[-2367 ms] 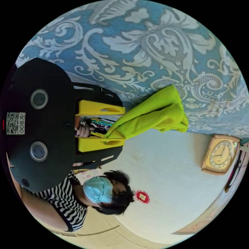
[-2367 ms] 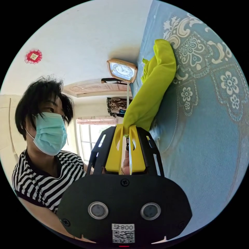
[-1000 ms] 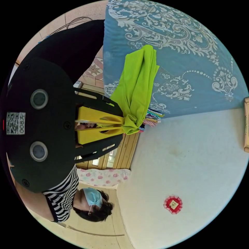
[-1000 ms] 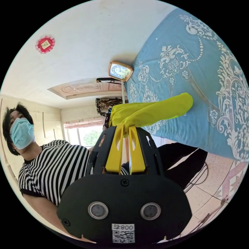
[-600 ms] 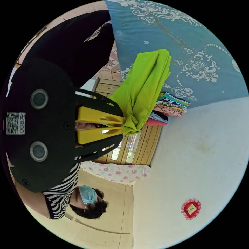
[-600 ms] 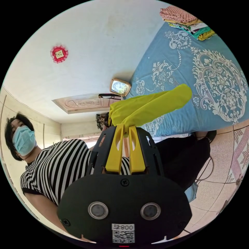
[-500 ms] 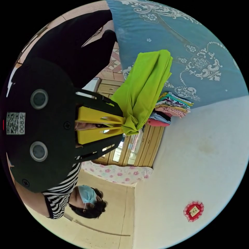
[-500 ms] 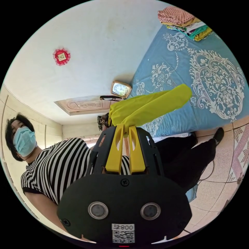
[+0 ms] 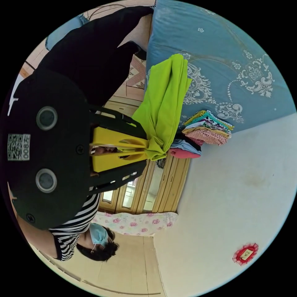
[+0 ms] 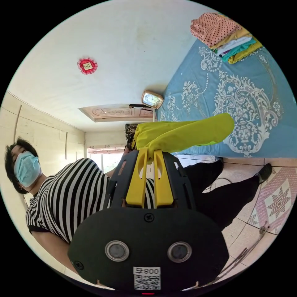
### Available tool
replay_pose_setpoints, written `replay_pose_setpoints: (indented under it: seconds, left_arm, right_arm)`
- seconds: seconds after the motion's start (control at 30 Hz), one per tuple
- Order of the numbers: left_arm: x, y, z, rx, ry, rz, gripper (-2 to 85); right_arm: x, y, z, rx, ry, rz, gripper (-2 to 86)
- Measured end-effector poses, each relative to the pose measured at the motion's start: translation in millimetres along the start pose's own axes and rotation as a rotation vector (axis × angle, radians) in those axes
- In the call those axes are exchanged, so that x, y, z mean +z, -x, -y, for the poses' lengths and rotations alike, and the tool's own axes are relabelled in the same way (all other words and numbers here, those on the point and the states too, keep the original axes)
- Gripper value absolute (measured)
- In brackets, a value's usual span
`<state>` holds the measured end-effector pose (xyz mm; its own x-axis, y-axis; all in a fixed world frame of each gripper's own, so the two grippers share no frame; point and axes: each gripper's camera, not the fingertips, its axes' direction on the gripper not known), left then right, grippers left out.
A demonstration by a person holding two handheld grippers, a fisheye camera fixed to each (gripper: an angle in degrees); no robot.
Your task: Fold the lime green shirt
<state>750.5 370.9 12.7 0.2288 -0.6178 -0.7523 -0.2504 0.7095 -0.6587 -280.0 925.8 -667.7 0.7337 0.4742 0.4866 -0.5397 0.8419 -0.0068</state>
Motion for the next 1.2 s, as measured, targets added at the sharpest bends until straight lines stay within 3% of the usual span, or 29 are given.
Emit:
replay_pose_setpoints:
  seconds: [0.27, 0.83, 1.03, 1.2]
  left_arm:
    - [122, 27, 29, 0.041, 0.010, -0.018, 1.5]
    - [258, 116, 188, 0.057, 0.123, -0.098, 1.5]
    - [308, 118, 276, 0.147, 0.105, -0.126, 1.6]
    - [350, 93, 362, 0.299, 0.033, -0.148, 1.6]
  right_arm:
    - [-105, 65, 5, -0.022, 0.020, -0.032, 1.6]
    - [-210, 206, 74, 0.013, -0.007, -0.123, 1.5]
    - [-256, 264, 146, -0.064, -0.036, -0.145, 1.7]
    - [-315, 344, 254, -0.258, -0.043, -0.216, 1.8]
